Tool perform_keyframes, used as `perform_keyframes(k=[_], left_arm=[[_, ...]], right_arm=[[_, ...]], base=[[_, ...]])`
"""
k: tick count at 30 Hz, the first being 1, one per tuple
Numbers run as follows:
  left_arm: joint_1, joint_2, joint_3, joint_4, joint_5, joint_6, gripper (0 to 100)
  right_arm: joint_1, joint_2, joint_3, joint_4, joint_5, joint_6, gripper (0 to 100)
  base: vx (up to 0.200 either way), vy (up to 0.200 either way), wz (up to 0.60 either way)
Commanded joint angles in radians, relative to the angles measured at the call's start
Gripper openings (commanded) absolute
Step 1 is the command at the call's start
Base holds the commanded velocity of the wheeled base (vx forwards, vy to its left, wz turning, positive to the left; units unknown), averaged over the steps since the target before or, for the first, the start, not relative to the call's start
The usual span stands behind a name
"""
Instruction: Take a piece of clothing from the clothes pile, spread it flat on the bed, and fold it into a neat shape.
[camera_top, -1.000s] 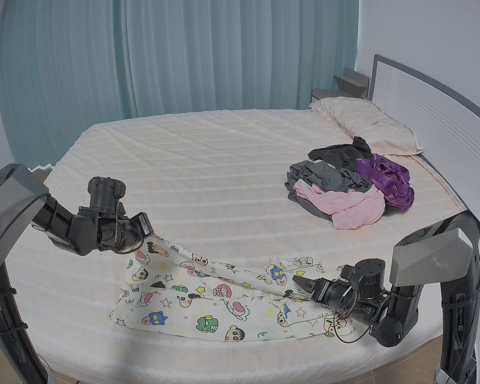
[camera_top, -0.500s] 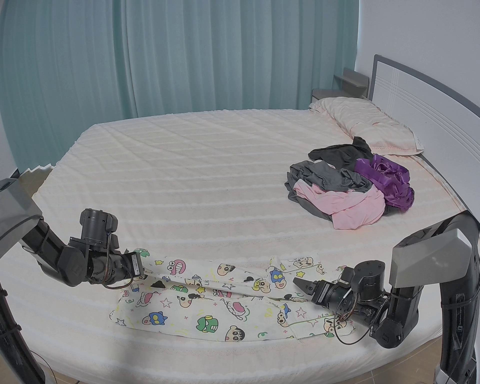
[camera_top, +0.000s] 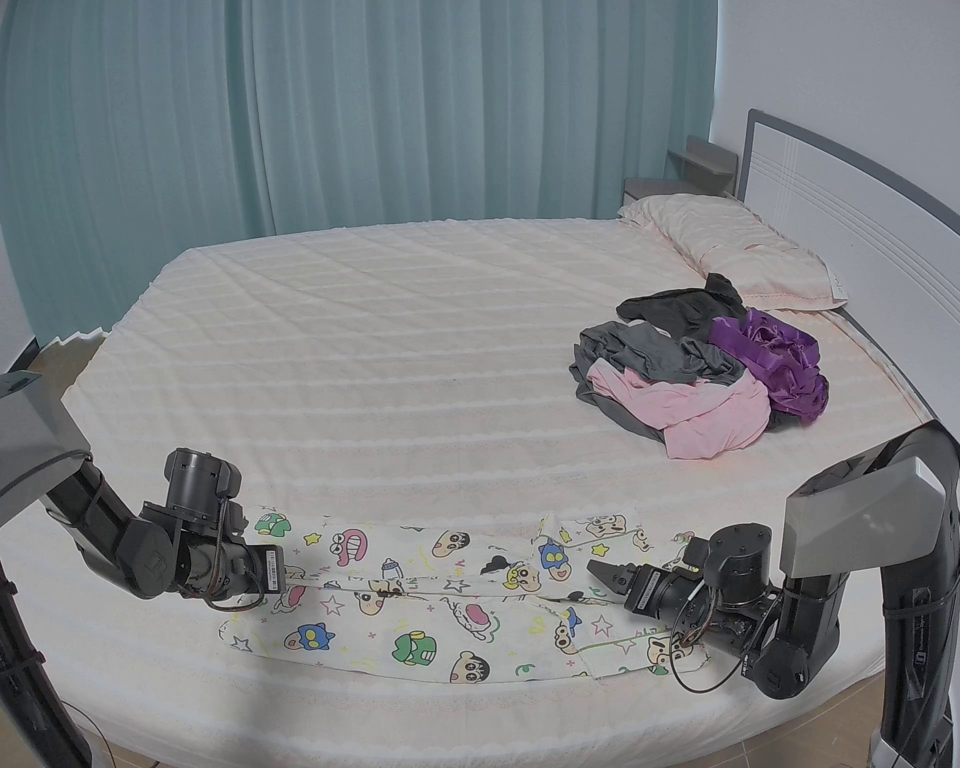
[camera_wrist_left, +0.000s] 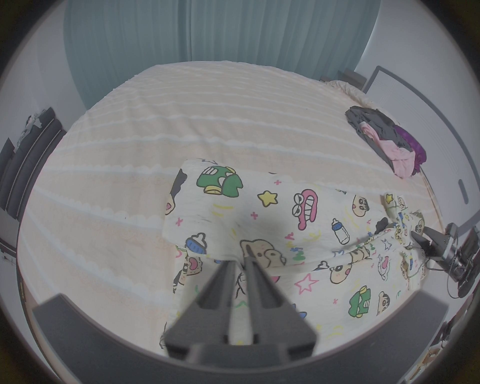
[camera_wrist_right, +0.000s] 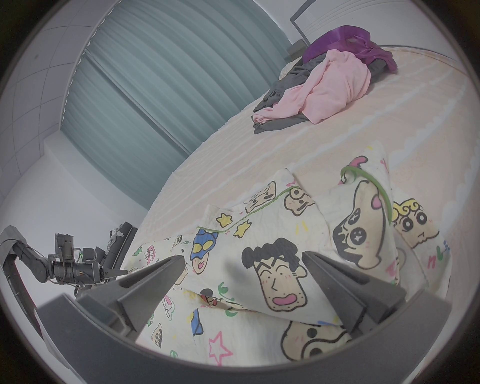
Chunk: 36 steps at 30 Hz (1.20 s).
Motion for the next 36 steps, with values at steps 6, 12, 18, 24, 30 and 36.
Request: perform_keyframes(k=[6,12,18,24,30,36], left_arm=[[0.011,0.006,0.021,0.000,0.014,-0.007,100],[0.075,-0.117,0.021,0.007,-0.076,-0.019,100],[0.221,-0.109,-0.047,0.015,-0.256,-0.048,100],[0.325,0.069,-0.171,0.049,-0.437,-0.114,100],[0.374,0.199,-0.239,0.040,-0.543,-0.116,100],[0.385,0.253,-0.298,0.040,-0.573,-0.117,100]], right_arm=[[0.000,-0.001,0.004,-0.007,0.000,0.000,100],[0.000,-0.003,0.004,-0.007,0.000,0.000,100],[0.000,-0.004,0.013,-0.009,0.000,0.000,100],[0.002,-0.004,0.015,-0.009,0.000,0.000,100],[0.002,-0.004,0.018,-0.009,0.000,0.000,100],[0.002,-0.003,0.018,-0.009,0.000,0.000,100]], base=[[0.000,0.000,0.00],[0.000,0.000,0.00],[0.000,0.000,0.00],[0.000,0.000,0.00],[0.000,0.000,0.00],[0.000,0.000,0.00]])
